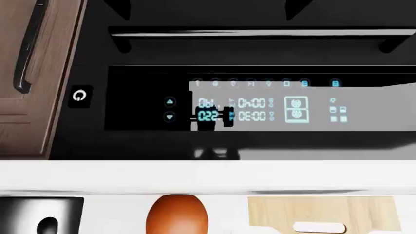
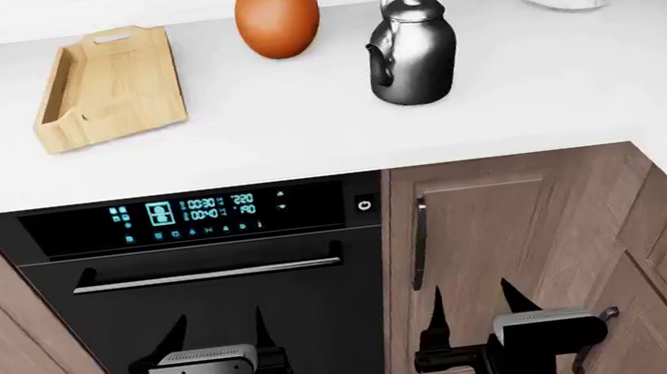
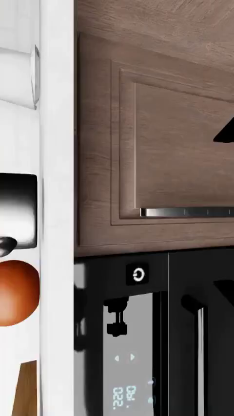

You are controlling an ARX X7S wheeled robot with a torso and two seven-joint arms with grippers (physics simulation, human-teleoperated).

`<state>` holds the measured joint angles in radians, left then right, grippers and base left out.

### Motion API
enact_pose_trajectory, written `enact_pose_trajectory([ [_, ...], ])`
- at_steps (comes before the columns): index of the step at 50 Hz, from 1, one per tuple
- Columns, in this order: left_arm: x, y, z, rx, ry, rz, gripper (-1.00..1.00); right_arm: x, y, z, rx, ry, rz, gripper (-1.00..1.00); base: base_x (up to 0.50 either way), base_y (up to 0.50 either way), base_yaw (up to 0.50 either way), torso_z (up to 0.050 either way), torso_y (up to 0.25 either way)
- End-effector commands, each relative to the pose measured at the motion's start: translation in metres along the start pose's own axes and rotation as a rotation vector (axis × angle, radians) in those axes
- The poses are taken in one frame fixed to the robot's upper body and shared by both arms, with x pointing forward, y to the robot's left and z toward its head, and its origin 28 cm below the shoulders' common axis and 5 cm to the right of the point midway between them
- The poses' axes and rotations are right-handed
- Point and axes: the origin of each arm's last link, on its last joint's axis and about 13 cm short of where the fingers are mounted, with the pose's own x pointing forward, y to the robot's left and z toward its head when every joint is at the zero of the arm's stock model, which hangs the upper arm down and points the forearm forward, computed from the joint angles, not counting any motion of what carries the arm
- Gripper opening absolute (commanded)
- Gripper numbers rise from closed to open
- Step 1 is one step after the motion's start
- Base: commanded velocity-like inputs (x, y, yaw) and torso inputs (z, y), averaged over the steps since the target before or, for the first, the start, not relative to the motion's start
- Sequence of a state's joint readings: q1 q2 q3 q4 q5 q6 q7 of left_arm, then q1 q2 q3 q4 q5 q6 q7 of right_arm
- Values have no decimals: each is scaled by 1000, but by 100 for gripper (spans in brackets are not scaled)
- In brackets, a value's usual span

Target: Pick the kettle from the counter and place it on the tray. Then pick the mug from the cabinet and place it on the tray. Then close the cabinet doors.

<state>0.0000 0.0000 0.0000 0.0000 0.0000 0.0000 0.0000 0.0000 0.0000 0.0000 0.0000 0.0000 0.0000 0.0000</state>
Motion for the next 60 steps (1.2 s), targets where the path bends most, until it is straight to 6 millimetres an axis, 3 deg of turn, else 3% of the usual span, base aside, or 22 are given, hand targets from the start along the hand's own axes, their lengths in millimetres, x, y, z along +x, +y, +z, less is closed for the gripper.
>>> enact_pose_trajectory([
  [1,1,0,0,-2,2,3,100,1,1,0,-6,2,3,100,0,0,0,0,0],
  [14,3,0,1,-23,19,1,100,2,2,-1,-24,18,5,100,0,0,0,2,0],
  [39,3,1,2,-38,15,3,100,3,2,2,-17,8,-3,100,0,0,0,49,0],
  [46,4,2,12,-36,-5,2,100,1,1,8,-15,-5,-6,100,0,0,0,50,0],
  [48,5,3,22,-32,-27,-1,100,0,2,11,-14,-10,-5,100,0,0,0,50,0],
  [52,11,3,64,-38,-95,-10,100,-3,1,21,-10,-31,-4,100,0,0,0,50,0],
  [54,15,2,95,-33,-143,-14,100,-5,1,28,-8,-48,-4,100,0,0,0,50,0],
  [60,29,-2,210,25,-361,-19,100,-9,1,43,-8,-83,1,100,0,0,0,50,0],
])
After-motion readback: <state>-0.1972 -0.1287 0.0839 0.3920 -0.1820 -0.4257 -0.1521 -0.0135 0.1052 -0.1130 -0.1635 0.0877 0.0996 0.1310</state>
